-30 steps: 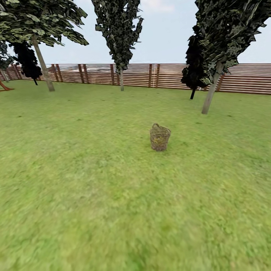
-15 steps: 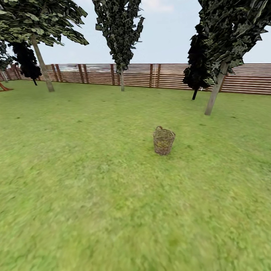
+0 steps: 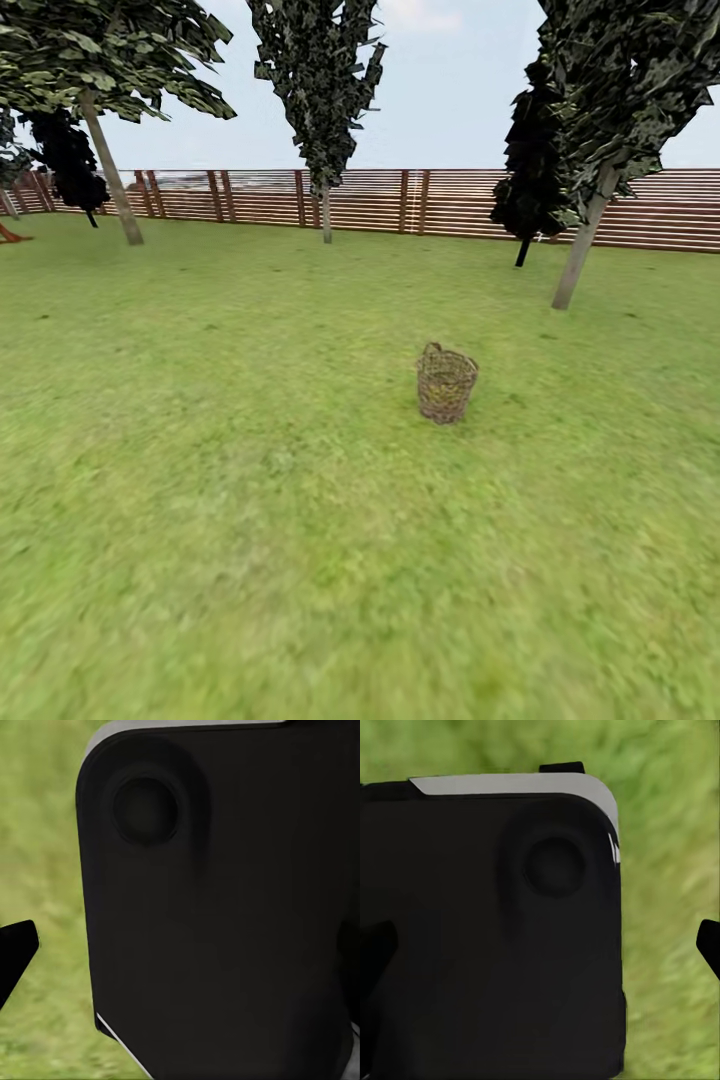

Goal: Take the three Easter eggs out of the wicker basket on the lawn in the garden, then place them on the lawn next to a single tree (choose any tree) so that all three eggs are next to the same tree and none are left in the basket.

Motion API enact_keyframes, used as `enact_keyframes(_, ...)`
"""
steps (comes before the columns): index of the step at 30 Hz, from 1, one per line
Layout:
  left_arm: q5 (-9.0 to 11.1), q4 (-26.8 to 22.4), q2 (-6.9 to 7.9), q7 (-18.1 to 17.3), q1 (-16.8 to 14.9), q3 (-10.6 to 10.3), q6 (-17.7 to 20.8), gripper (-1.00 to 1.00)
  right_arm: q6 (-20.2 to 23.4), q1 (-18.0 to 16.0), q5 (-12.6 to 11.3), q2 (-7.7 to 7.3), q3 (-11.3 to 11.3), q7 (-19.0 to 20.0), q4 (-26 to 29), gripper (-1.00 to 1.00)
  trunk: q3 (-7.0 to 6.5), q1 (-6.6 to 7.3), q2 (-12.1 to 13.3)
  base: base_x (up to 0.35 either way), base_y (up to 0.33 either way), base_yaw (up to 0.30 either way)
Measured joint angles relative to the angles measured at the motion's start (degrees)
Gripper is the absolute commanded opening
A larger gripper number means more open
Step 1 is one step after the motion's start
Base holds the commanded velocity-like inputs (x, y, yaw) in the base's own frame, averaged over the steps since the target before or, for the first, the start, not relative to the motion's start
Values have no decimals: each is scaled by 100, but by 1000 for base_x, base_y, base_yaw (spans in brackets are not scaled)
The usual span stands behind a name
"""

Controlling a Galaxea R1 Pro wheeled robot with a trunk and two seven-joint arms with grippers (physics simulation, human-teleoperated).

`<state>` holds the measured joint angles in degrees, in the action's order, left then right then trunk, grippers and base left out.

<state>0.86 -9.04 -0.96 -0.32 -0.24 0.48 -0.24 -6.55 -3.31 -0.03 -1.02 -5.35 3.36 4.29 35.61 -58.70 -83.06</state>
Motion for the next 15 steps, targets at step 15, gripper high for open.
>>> enact_keyframes(15,1,8,0,0,0,0,0,100,-5,0,39,10,13,1,21,100,0,0,0,294,133,0)
